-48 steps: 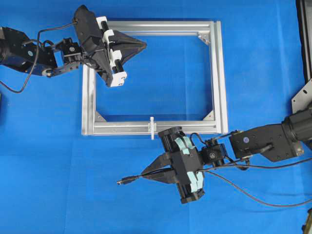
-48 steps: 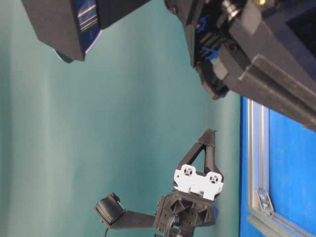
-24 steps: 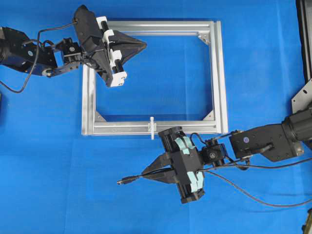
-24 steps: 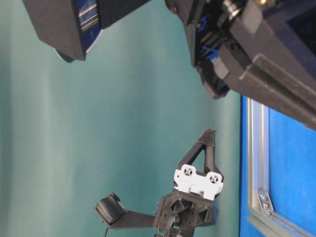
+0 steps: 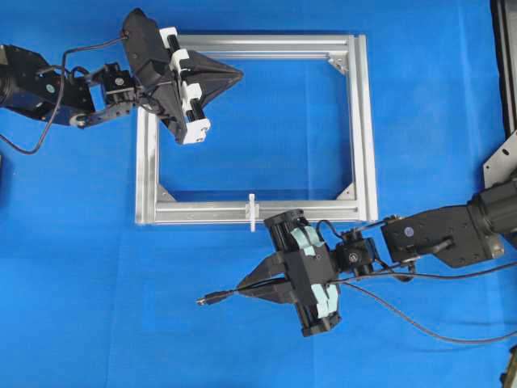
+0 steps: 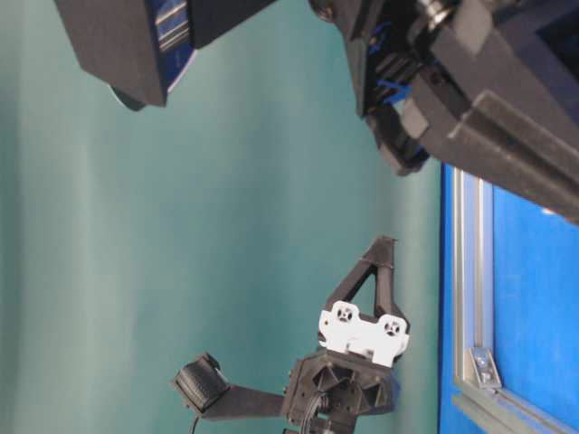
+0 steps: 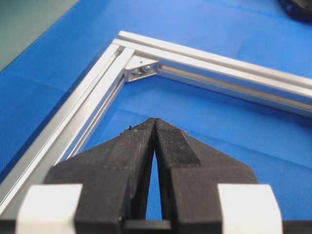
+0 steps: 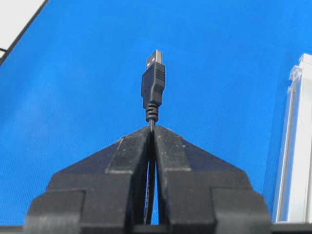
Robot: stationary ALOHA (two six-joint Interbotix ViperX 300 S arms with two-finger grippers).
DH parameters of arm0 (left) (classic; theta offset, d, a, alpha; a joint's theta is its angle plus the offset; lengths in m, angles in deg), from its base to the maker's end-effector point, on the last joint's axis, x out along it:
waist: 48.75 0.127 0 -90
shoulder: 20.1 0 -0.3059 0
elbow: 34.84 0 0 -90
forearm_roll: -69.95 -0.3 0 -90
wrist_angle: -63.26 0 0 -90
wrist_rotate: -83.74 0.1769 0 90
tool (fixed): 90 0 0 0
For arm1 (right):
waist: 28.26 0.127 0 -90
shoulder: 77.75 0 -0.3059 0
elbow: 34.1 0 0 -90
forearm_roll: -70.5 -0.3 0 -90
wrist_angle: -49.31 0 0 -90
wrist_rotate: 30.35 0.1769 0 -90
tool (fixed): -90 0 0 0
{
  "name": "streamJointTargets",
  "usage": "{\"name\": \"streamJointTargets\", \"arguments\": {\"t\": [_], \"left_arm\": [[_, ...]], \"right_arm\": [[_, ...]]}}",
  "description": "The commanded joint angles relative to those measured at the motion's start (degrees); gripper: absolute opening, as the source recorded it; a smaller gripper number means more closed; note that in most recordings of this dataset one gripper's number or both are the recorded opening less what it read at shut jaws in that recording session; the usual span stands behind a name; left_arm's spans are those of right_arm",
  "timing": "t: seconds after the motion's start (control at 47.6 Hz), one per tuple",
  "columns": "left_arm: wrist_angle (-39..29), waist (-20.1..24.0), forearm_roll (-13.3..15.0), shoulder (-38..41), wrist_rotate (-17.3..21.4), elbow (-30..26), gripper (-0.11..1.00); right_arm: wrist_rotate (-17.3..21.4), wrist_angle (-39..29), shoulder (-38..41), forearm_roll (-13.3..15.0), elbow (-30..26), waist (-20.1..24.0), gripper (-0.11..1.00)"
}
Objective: Insert the wire through the string loop located in the center.
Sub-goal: 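Lift the USB cable with the right gripper and carry it toward the frame, then push the USB plug leftward through the white zip-tie loop with the right gripper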
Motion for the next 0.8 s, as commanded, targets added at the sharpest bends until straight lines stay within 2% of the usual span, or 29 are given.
{"name": "streamJointTargets", "arguments": {"t": [0.0, 0.315, 0.609, 0.777], "left_arm": [[0.3, -0.1, -0.2, -1.5, -0.1, -0.6, 0.00], [0.3, -0.1, -0.2, -1.5, -0.1, -0.6, 0.00], [0.3, -0.1, -0.2, -1.6, -0.1, -0.3, 0.00], [0.3, -0.1, -0.2, -1.7, -0.1, 0.0, 0.00]], "right_arm": [[0.0, 0.2, -1.8, 0.1, -0.3, 0.1, -0.02], [0.2, 0.8, -4.8, -0.3, 4.6, -0.3, -0.02], [0.4, 1.1, -11.2, -0.4, 14.0, -0.3, -0.02], [0.5, 1.2, -15.0, -2.3, 18.8, -0.3, -0.02]]}}
